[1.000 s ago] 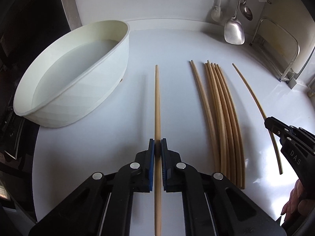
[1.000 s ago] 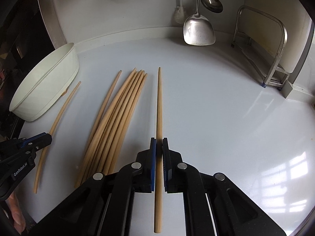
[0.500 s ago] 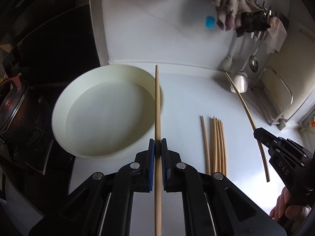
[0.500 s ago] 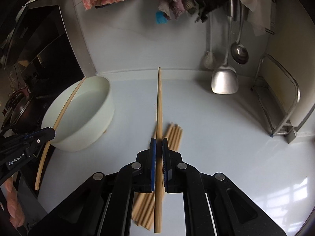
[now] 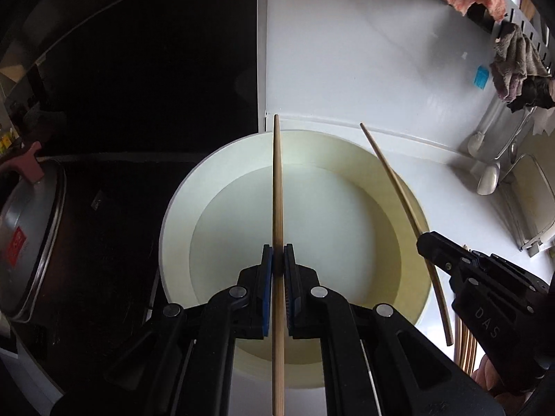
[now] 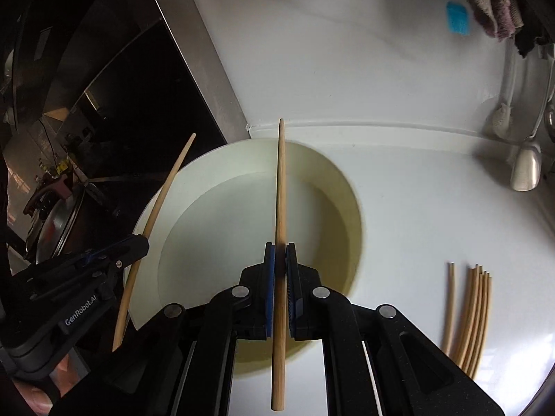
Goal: Organize utensils
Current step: 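Carry the held chopsticks with both tools over the white basin, then open both tools to drop the chopsticks into the basin, then move both open tools back to the chopstick bundle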
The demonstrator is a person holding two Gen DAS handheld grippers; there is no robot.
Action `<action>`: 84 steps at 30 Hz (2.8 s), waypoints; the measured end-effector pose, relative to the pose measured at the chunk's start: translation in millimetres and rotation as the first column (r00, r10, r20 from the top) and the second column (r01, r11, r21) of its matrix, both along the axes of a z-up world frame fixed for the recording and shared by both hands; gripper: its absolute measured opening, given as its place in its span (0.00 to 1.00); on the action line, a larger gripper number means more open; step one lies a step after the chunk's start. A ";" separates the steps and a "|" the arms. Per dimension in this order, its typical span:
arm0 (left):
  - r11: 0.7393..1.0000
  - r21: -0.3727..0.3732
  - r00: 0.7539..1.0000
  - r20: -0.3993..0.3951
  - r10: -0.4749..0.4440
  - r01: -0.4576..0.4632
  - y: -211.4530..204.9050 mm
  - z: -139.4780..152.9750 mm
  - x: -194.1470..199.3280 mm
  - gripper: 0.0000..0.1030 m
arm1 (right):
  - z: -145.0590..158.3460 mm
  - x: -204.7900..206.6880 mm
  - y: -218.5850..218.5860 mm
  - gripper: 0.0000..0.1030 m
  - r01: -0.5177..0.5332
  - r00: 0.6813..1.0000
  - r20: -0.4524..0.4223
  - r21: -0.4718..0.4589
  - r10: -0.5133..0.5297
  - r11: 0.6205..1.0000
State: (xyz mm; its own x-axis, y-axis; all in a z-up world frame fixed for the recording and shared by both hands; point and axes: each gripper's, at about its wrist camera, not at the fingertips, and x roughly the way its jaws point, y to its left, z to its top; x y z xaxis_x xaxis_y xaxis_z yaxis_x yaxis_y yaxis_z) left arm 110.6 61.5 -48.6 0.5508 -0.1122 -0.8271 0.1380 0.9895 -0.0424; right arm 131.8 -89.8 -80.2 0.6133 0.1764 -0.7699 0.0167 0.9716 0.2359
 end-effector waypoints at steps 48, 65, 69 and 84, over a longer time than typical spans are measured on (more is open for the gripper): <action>1.000 0.027 0.999 -0.045 0.005 -0.004 41.8 -29.0 22.6 0.77 | -20.5 14.1 18.8 0.41 0.042 0.991 -0.127 -0.070 -0.051 0.997; 0.998 -0.001 0.998 0.009 -0.066 0.066 18.6 4.4 -24.5 0.78 | 28.1 -47.4 -0.8 0.50 0.101 0.994 -0.033 -0.120 -0.105 0.988; 0.995 -0.014 0.995 0.028 -0.095 0.096 -2.8 10.7 -40.8 0.80 | 32.2 -72.0 -24.5 0.53 0.140 0.989 -0.028 -0.107 -0.144 0.984; 0.984 -0.035 0.985 -0.024 -0.174 0.173 -147.7 -12.6 -116.0 0.84 | -7.8 -208.7 -189.1 0.53 0.291 0.947 -0.109 -0.116 -0.303 0.950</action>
